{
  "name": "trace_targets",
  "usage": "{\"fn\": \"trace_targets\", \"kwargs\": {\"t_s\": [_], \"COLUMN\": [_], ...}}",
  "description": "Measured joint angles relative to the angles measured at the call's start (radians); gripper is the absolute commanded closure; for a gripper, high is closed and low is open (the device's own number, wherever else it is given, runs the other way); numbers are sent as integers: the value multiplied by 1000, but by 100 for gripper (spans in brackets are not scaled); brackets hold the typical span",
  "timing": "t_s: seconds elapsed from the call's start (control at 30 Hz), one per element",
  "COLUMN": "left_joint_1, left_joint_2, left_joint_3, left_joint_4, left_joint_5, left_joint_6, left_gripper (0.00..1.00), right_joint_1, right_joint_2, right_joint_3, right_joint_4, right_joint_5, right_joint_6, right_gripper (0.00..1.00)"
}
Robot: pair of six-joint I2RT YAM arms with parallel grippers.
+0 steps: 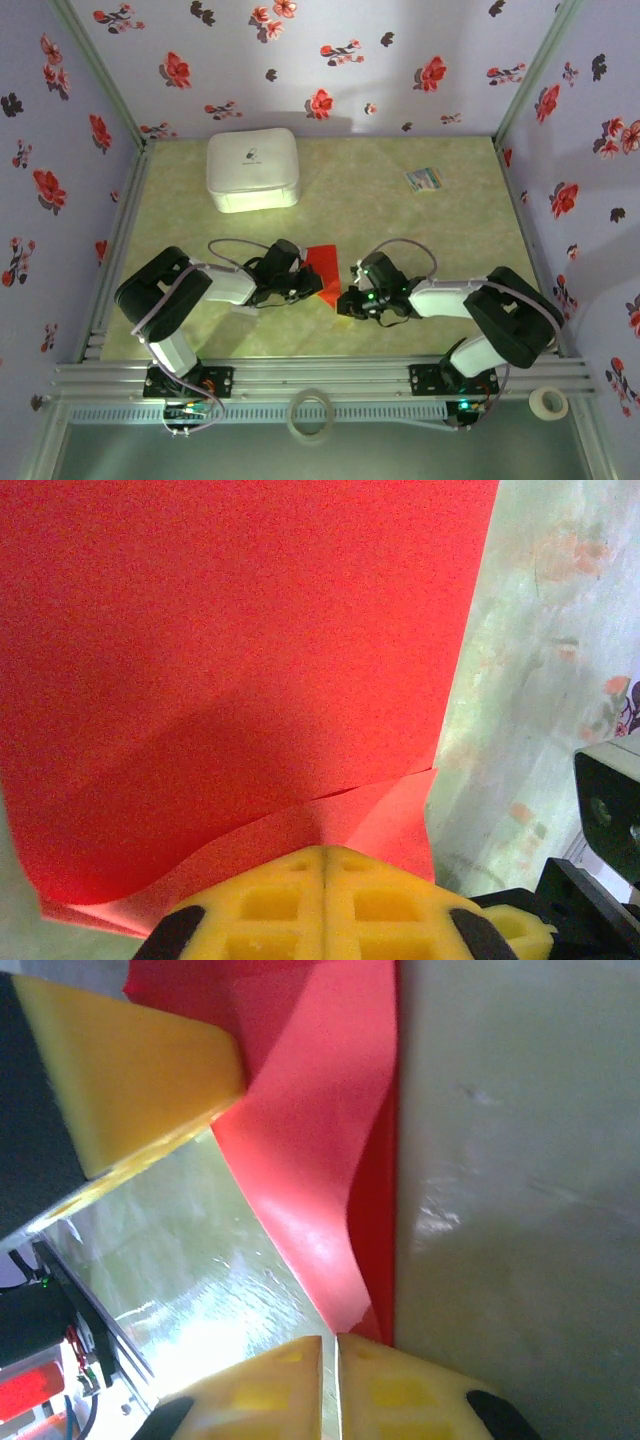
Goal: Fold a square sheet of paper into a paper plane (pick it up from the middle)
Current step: Third fold the triangle at the center of the table.
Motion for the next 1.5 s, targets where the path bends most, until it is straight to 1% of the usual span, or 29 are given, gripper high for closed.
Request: {"fn": "trace_targets", "kwargs": {"t_s": [0.13,0.27,0.37,0.47,0.67,1.03,1.17,1.27,1.33,1.5], "left_joint_1": [0,0,0,1,1,1,0,-5,-17,-76], "left_joint_2": [0,0,0,1,1,-2,-25,-62,-81,-82], "left_joint_3": [0,0,0,0,0,15,57,71,71,72], "left_joint_4": [0,1,2,2,2,-24,-83,-98,-105,-127], "left_joint_5": [0,0,0,0,0,-3,-9,-21,-31,-55], "left_joint_6": [0,0,0,0,0,19,51,58,57,42], "left_gripper": [100,100,100,100,100,100,95,97,100,100], "right_joint_1": [0,0,0,0,0,0,0,0,0,0], "right_joint_2": [-61,-80,-48,0,74,76,76,76,76,73], "right_joint_3": [13,92,157,186,187,151,151,151,151,150], "right_joint_4": [-102,-155,-158,-150,-146,-175,-175,-175,-175,-176], "right_joint_5": [12,13,15,15,16,70,72,72,72,79], "right_joint_6": [-5,-4,-7,-6,-2,-4,-3,-3,-3,-2], "right_gripper": [98,98,98,98,98,98,99,99,99,99]}}
